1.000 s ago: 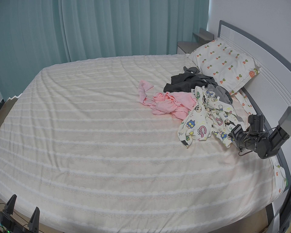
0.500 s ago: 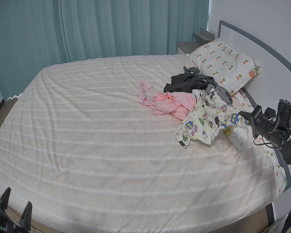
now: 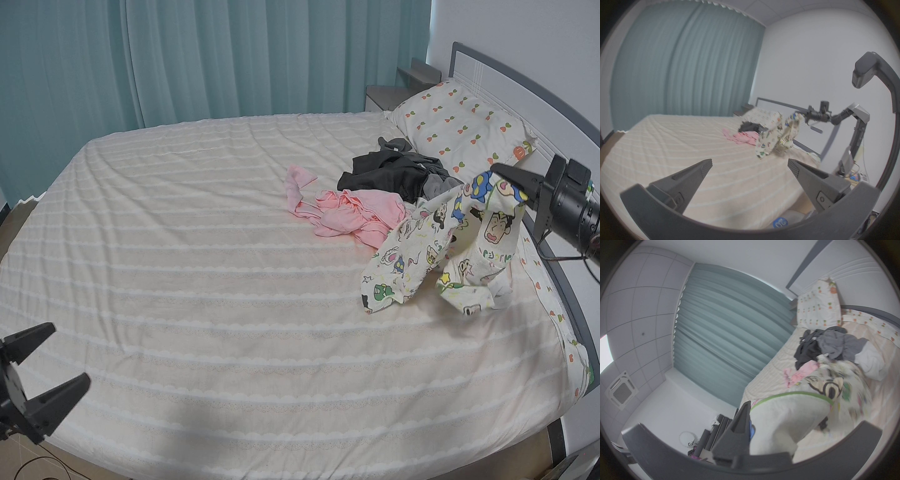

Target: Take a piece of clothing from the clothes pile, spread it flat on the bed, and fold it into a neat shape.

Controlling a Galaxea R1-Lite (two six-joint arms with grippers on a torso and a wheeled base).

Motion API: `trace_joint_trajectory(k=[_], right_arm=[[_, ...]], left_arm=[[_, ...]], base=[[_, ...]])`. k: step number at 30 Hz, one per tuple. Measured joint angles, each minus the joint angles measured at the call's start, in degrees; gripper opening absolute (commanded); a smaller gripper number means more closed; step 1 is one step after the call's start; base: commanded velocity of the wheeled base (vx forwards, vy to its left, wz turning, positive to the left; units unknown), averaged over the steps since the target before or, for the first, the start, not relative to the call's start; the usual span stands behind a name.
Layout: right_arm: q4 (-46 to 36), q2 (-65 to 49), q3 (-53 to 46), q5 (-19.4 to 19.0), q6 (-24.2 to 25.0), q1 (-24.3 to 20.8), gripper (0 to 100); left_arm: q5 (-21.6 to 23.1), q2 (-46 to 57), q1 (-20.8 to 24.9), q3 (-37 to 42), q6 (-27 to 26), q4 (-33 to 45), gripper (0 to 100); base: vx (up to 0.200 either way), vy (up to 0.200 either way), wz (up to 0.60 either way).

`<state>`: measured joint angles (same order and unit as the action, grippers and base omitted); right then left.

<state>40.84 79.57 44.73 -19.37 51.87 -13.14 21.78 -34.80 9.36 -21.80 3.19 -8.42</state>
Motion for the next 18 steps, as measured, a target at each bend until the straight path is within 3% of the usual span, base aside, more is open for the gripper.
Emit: trace_joint_trajectory(k=[11,18], right_arm=[[-19.33,-3.55,22.97,-0.57,-0.96,-13.01,0],[-25.16,-2.23,32.26,-0.71,-1.29,-20.07,0]], left_arm=[[3.67,-28.43,16.24,-2.71,-1.58,-12.35,100],[0.49,-41.66,23.10,-3.64,-1.19,-26.69,100]], base=[[0.000,0.000,0.00],[0.000,0.000,0.00]])
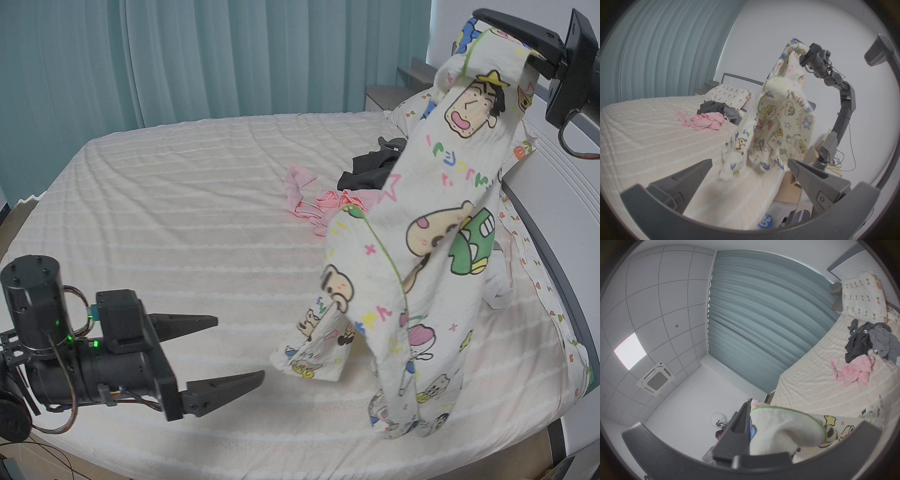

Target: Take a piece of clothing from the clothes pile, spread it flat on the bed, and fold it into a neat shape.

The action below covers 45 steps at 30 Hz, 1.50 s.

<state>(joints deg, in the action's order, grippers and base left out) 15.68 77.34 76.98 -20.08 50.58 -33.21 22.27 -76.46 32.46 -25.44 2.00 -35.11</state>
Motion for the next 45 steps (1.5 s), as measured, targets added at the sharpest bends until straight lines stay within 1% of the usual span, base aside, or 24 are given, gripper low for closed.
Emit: trace_joint_trajectory(k=[2,7,11,19,26,28,31,33,34,37,41,43,45], right_arm=[[-0.57,0.37,1.07,0.00,-0.05,-1.38,0],[-1.48,1.16,2.21,-0.04,-0.11,-3.83,0],[-1.91,1.51,2.21,-0.11,-0.11,-4.74,0],[-1.97,1.83,1.87,-0.33,-0.13,-6.01,0],[-2.68,1.85,1.65,-0.48,-0.13,-6.56,0],[-3.19,1.79,1.51,-0.69,-0.13,-6.62,0],[-4.07,1.60,1.43,-1.22,-0.11,-6.73,0],[-4.84,1.30,1.35,-1.76,-0.09,-6.73,0],[-5.10,1.19,1.35,-1.95,-0.06,-6.73,0],[-6.29,0.56,1.33,-3.24,0.06,-6.73,0],[-7.09,-0.18,1.33,-4.44,0.24,-6.75,0],[-7.30,-0.39,1.33,-4.85,0.35,-6.75,0],[-7.45,-0.55,1.33,-5.29,0.44,-6.86,0]], left_arm=[[-1.58,-3.17,1.40,-0.24,0.35,-3.67,100],[-7.23,-10.83,4.00,-0.88,1.00,-13.45,100],[-9.41,-14.93,5.13,-1.57,1.23,-16.37,100],[-9.52,-21.16,5.88,-4.02,-0.56,-16.98,100],[-8.62,-27.48,5.00,-7.19,-1.67,-22.26,100],[-7.12,-28.94,4.35,-7.90,-1.78,-22.94,100],[-2.29,-30.67,2.79,-8.68,-1.90,-23.25,100],[3.10,-31.39,1.35,-9.03,-1.90,-23.38,100],[4.57,-31.54,0.91,-9.12,-1.93,-23.41,100],[12.08,-32.13,-1.93,-9.92,-1.95,-23.54,100],[20.50,-32.72,-5.86,-11.50,-1.90,-23.58,100],[23.19,-33.33,-7.28,-12.53,-1.89,-23.63,100],[24.77,-34.27,-8.27,-13.67,-1.89,-23.63,100]], base=[[0.000,0.000,0.00],[0.000,0.000,0.00],[0.000,0.000,0.00],[0.000,0.000,0.00],[0.000,0.000,0.00],[0.000,0.000,0.00],[0.000,0.000,0.00],[0.000,0.000,0.00],[0.000,0.000,0.00],[0.000,0.000,0.00],[0.000,0.000,0.00],[0.000,0.000,0.00],[0.000,0.000,0.00]])
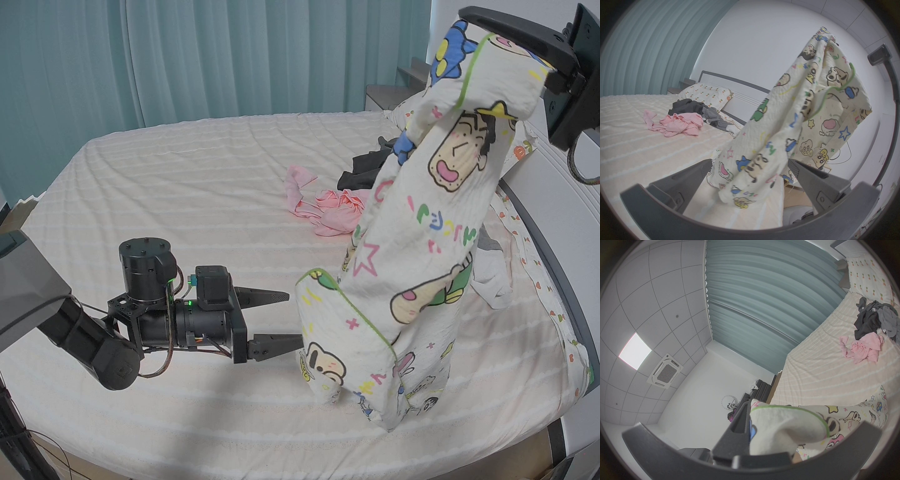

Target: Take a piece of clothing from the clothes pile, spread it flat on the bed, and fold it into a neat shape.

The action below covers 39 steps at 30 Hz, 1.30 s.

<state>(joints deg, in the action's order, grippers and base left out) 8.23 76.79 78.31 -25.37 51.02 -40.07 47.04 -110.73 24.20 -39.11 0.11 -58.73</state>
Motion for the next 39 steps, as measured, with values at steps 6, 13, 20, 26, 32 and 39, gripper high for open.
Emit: trace_joint_trajectory(k=[6,13,20,26,32,39], right_arm=[[-0.13,-0.17,0.00,-0.74,0.18,-0.50,0],[-0.11,0.61,0.13,-1.10,0.20,-0.78,0],[-0.07,1.66,0.18,-1.15,0.22,-0.74,0],[-0.07,2.12,0.07,-1.17,0.22,-0.72,0],[-0.05,2.34,0.07,-1.15,0.22,-0.67,0],[-0.07,2.29,0.05,-1.15,0.29,-0.67,0]], left_arm=[[1.60,-5.17,-0.77,-3.86,0.13,-5.45,100],[2.06,-11.24,2.28,-5.38,0.78,-13.23,100],[4.96,-12.57,4.55,-0.94,4.57,-18.07,100],[7.95,-9.47,5.35,4.68,9.94,-21.35,100],[8.24,-7.70,7.88,6.73,10.23,-22.48,100],[7.80,-7.33,9.34,7.39,10.34,-22.94,100]], base=[[0.000,0.000,0.00],[0.000,0.000,0.00],[0.000,0.000,0.00],[0.000,0.000,0.00],[0.000,0.000,0.00],[0.000,0.000,0.00]])
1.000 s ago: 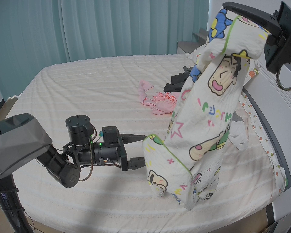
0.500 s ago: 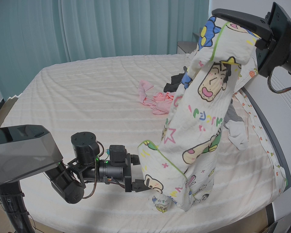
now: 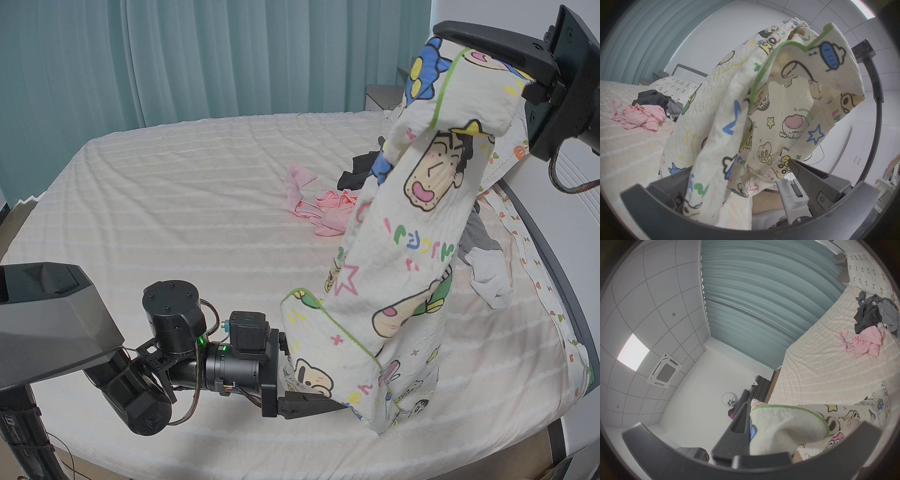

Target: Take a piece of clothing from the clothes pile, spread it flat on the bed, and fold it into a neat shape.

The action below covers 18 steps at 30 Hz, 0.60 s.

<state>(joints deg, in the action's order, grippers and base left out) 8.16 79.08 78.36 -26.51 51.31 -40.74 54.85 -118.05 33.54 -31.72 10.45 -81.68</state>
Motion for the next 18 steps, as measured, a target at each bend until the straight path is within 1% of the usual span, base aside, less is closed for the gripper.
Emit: trace_joint_trajectory(k=[6,10,11,15,18], right_arm=[[-0.04,-0.26,-0.05,-0.02,0.01,-0.07,0],[-0.04,-0.44,-0.09,-0.02,0.01,-0.11,0],[-0.04,-0.45,-0.09,0.00,0.01,-0.11,0],[-0.01,-0.59,-0.09,0.05,1.23,-0.07,0],[0.10,-0.63,-0.09,0.05,3.34,-0.05,0]], left_arm=[[-3.78,-1.18,-0.22,-2.43,0.02,-0.07,100],[-4.44,-2.34,-0.40,-3.67,0.06,0.06,100],[-4.44,-2.58,-0.35,-3.83,0.06,0.09,0],[-5.10,-3.72,-0.07,-4.06,0.72,0.22,0],[-7.12,-4.27,0.30,-4.06,1.27,0.20,0]], base=[[0.000,0.000,0.00],[0.000,0.000,0.00],[0.000,0.000,0.00],[0.000,0.000,0.00],[0.000,0.000,0.00]])
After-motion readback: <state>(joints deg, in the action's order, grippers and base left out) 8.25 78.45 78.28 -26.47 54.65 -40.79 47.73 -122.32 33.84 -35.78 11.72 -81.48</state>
